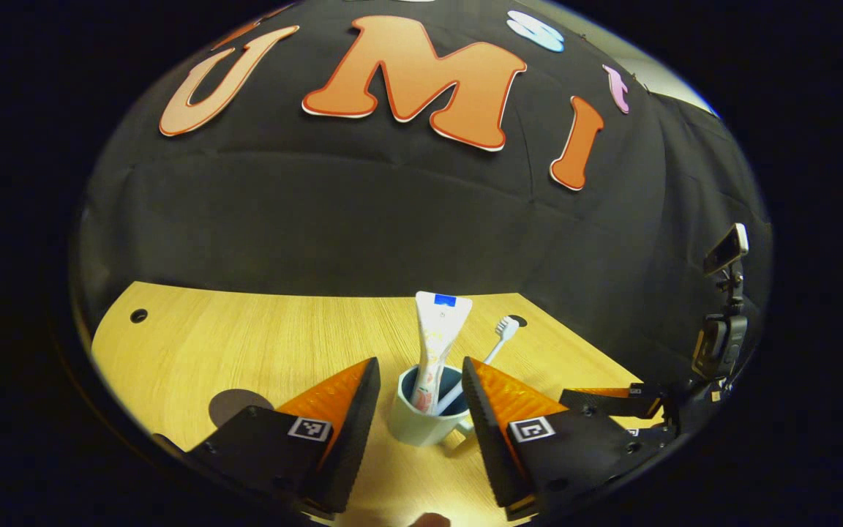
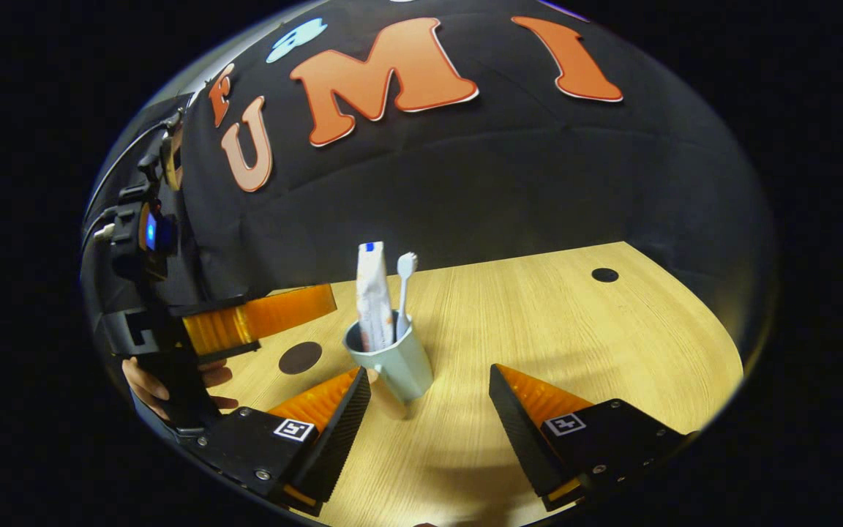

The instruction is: Put the toothbrush and toothpaste on the desktop into the cup, then pick up the cup and place it on the coaster on the desktop.

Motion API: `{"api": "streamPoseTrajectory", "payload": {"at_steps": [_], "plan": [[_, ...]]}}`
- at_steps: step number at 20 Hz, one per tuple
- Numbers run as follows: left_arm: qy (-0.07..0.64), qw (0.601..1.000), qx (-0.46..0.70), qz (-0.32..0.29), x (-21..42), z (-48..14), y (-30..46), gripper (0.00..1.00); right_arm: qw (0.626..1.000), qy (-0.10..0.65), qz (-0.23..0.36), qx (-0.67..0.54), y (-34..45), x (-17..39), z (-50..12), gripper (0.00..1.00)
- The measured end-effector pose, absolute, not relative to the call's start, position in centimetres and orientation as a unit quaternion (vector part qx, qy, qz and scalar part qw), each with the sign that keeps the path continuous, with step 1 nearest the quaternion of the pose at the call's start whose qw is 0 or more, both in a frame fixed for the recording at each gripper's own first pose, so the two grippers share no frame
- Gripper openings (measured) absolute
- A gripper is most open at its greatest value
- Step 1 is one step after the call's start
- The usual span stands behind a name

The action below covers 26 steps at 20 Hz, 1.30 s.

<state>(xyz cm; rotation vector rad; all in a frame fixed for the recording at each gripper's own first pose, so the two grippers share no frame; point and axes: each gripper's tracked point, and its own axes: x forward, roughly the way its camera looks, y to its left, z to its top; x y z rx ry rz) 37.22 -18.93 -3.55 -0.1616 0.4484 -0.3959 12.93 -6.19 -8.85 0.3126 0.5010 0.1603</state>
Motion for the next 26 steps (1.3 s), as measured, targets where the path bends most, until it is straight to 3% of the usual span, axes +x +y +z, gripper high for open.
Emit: {"api": "streamPoseTrajectory", "payload": {"at_steps": [4,10,17,18,19,20,21,24,26], "plan": [[0.216,0.956,-0.055,-0.191,33.7,-2.4,-15.7,0.98,0.943,0.282,0.097,0.149,-3.6,13.4,-9.3,0.98],[0.22,0.96,-0.023,-0.17,29.2,-2.2,-9.7,0.99,0.92,0.357,0.112,0.113,-1.4,14.5,-10.3,0.94],[0.243,0.961,-0.021,-0.129,25.3,-4.5,-2.8,0.98,0.892,0.437,0.089,0.069,-0.2,16.4,-12.5,0.8],[0.249,0.961,-0.022,-0.122,24.9,-5.0,-1.9,0.98,0.889,0.447,0.08,0.058,-0.1,16.7,-13.1,0.72],[0.255,0.96,-0.025,-0.115,24.6,-5.6,-1.0,0.98,0.887,0.453,0.075,0.047,0.0,16.9,-13.6,0.77],[0.264,0.958,-0.028,-0.111,24.3,-6.2,-0.5,0.99,0.883,0.462,0.068,0.039,0.0,17.1,-14.0,0.69],[0.269,0.957,-0.033,-0.106,24.1,-6.6,-0.1,0.99,0.878,0.472,0.064,0.038,0.2,17.1,-14.7,0.72],[0.276,0.955,-0.032,-0.102,22.4,-7.1,1.0,0.99,0.869,0.488,0.058,0.052,0.4,16.8,-15.2,0.58],[0.279,0.954,-0.035,-0.101,21.5,-7.3,1.4,0.99,0.869,0.49,0.047,0.057,-0.1,16.5,-14.8,0.36]]}}
